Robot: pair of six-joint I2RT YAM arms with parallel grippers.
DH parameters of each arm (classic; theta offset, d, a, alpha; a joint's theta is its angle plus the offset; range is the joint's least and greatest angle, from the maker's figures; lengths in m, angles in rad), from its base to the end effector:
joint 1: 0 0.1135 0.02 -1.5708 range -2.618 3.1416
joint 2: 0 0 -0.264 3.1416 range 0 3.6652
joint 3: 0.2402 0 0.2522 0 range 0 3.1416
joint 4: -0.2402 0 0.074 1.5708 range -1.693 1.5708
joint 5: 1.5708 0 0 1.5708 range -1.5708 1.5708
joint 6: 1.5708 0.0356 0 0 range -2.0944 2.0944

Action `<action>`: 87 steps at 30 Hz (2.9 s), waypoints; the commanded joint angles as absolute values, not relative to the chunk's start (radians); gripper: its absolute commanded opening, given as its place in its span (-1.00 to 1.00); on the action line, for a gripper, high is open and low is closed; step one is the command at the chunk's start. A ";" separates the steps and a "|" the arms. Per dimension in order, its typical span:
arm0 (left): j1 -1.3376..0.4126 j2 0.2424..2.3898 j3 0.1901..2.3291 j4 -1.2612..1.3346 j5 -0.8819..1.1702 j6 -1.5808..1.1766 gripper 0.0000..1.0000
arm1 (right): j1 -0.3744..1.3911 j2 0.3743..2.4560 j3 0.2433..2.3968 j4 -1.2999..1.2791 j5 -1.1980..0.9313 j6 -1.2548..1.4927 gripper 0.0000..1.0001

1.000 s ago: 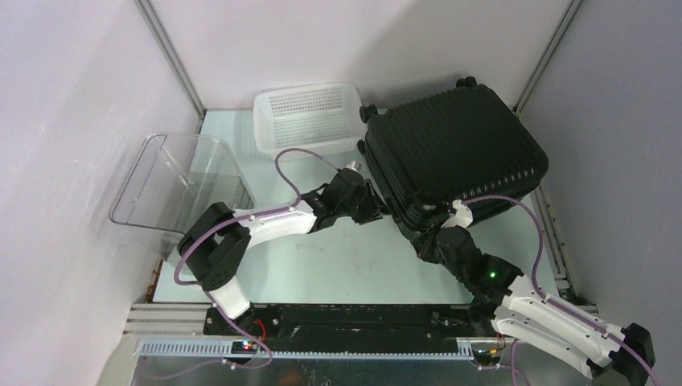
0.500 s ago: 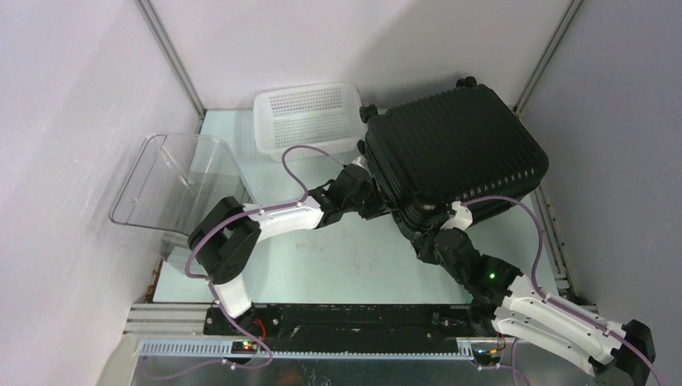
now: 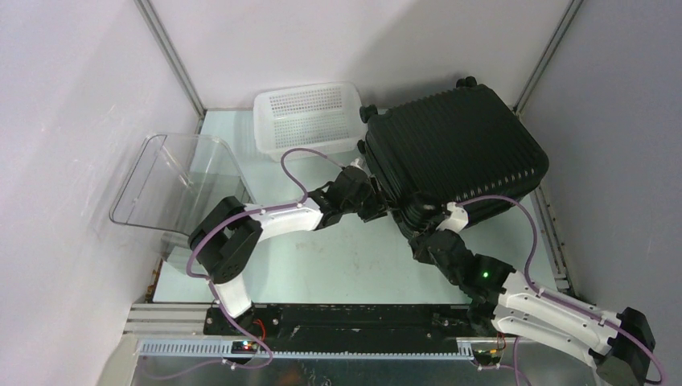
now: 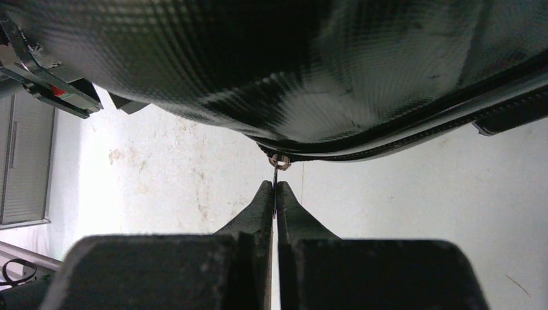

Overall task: Open, take out, and arrange the luggage
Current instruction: Adjust the luggage at the center of the board.

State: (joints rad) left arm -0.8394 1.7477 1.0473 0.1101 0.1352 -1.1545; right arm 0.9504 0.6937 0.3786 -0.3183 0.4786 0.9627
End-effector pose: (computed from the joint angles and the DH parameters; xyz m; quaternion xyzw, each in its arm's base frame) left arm 0.2524 -0.2884 0.2005 -0.1067 0.8743 -0.4269 0.2050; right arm 0.1027 0.1155 0.2009 0.1124 0.8661 0.2368 0.4257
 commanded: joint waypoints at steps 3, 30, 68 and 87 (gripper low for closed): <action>-0.854 1.754 1.110 0.197 0.142 -1.174 0.20 | 0.981 0.624 0.413 -0.442 0.484 0.975 -1.00; -0.843 1.800 0.842 0.787 0.260 -1.191 0.08 | 0.859 0.540 0.430 -0.540 0.498 0.952 -1.00; -0.815 1.961 0.831 0.985 0.273 -1.206 0.16 | 0.863 0.518 0.431 -0.572 0.487 1.014 -1.00; -0.807 1.965 0.791 1.122 0.265 -1.238 -0.63 | 0.863 0.514 0.431 -0.590 0.495 1.026 -1.00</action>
